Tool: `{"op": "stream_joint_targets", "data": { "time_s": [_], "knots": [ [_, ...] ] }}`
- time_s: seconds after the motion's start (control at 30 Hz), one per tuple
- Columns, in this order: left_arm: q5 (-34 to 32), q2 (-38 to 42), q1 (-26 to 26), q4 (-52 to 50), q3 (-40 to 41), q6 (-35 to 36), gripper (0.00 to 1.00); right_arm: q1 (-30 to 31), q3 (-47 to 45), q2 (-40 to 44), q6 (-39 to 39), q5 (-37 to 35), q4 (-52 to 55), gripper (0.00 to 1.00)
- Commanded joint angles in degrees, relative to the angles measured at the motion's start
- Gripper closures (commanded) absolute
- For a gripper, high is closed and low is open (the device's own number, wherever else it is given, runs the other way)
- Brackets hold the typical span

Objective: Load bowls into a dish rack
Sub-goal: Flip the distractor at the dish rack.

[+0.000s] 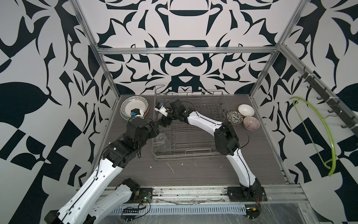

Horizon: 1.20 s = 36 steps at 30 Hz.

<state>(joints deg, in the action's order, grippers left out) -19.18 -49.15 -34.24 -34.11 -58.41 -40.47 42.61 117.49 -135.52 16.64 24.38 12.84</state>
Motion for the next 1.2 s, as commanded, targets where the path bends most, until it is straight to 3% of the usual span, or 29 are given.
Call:
{"op": "stream_joint_targets", "data": {
  "time_s": [0.0,0.27,0.67,0.83,0.9,1.17],
  "knots": [
    [-0.2,0.28,0.14,0.09,0.8,0.48,0.43,-1.04,0.03,4.68,0.03,0.74,0.2,0.15],
    [-0.48,-0.33,0.17,0.08,0.49,0.87,0.42,-1.12,1.54,3.29,1.23,0.23,1.86,0.14],
    [-2.28,0.15,0.22,-1.9,0.82,0.24,0.42,-1.11,-17.77,18.6,-2.26,-0.23,-9.59,0.14],
    [-7.66,-0.8,0.71,-6.33,-1.02,2.49,0.39,-1.12,-25.97,25.56,-4.81,-2.96,-11.53,0.17],
    [-8.49,-1.55,3.92,-8.25,-2.4,3.22,0.38,-1.04,-30.19,29.09,-6.84,-4.79,-12.44,0.19],
    [1.11,-8.01,23.27,-7.36,-3.83,7.51,0.39,0.04,-45.09,44.21,-15.39,-12.25,-13.66,0.27]
  ]
}}
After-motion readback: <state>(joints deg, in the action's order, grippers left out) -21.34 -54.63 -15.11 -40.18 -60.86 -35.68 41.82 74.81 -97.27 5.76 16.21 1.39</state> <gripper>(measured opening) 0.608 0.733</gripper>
